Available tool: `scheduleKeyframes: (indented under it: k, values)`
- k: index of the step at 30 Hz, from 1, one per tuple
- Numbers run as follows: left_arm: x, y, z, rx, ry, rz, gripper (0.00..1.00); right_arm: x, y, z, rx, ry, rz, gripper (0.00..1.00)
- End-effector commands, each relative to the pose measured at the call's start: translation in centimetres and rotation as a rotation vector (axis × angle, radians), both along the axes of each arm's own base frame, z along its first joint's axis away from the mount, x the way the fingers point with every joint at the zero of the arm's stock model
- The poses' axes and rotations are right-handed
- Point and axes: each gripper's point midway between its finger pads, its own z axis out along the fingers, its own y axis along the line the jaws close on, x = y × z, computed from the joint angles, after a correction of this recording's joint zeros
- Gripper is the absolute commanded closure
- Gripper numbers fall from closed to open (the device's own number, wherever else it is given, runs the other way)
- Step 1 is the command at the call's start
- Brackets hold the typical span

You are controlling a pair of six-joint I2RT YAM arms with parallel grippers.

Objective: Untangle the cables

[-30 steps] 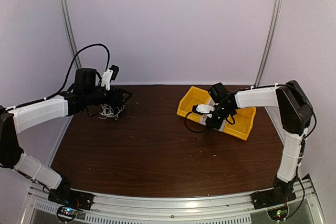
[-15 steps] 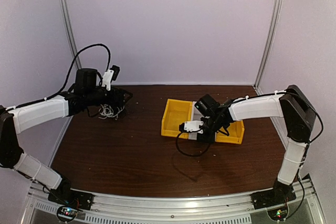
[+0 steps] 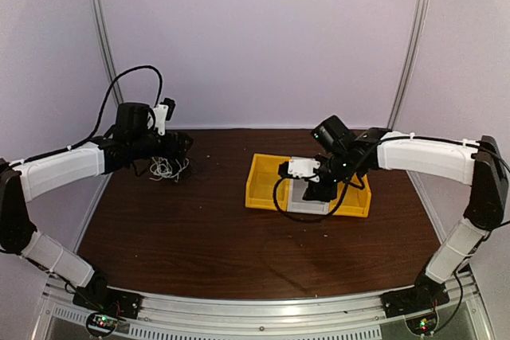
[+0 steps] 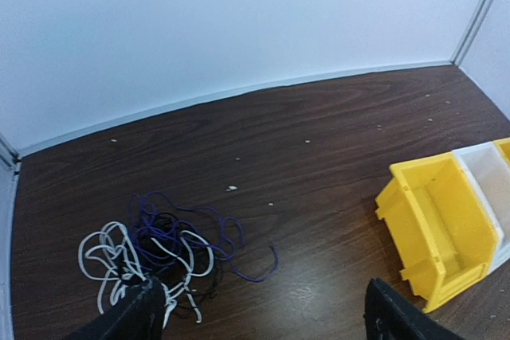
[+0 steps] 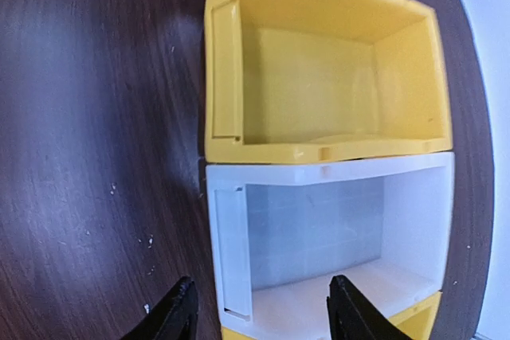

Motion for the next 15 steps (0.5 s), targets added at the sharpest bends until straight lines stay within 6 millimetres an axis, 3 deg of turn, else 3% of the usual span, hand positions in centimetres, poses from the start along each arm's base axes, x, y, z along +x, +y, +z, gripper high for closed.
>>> scheduleKeyframes:
  k: [1, 5, 7, 10, 15]
  values:
    - [1.9, 3.8, 0.5, 0.081, -0.033, 0.207, 0.07, 0.9, -0.9, 5.5, 0.216, 0.035, -0.083, 0.43]
    - [2.9, 6.2, -1.4, 0.086, 0.004, 0.331, 0.02, 3.1, -4.5, 8.2, 0.454, 0.074, -0.214, 0.39]
    - [3.9, 7.2, -3.0, 0.024, 0.057, 0.364, 0.02, 3.9, -6.7, 8.5, 0.542, 0.06, -0.264, 0.37]
    - [6.4, 8.1, -4.9, -0.032, 0.132, 0.428, 0.02, 4.4, -9.1, 7.4, 0.606, -0.026, -0.316, 0.35]
    - [9.9, 8.8, -7.0, -0.025, 0.169, 0.519, 0.03, 3.8, -10.7, 6.2, 0.588, -0.094, -0.328, 0.32]
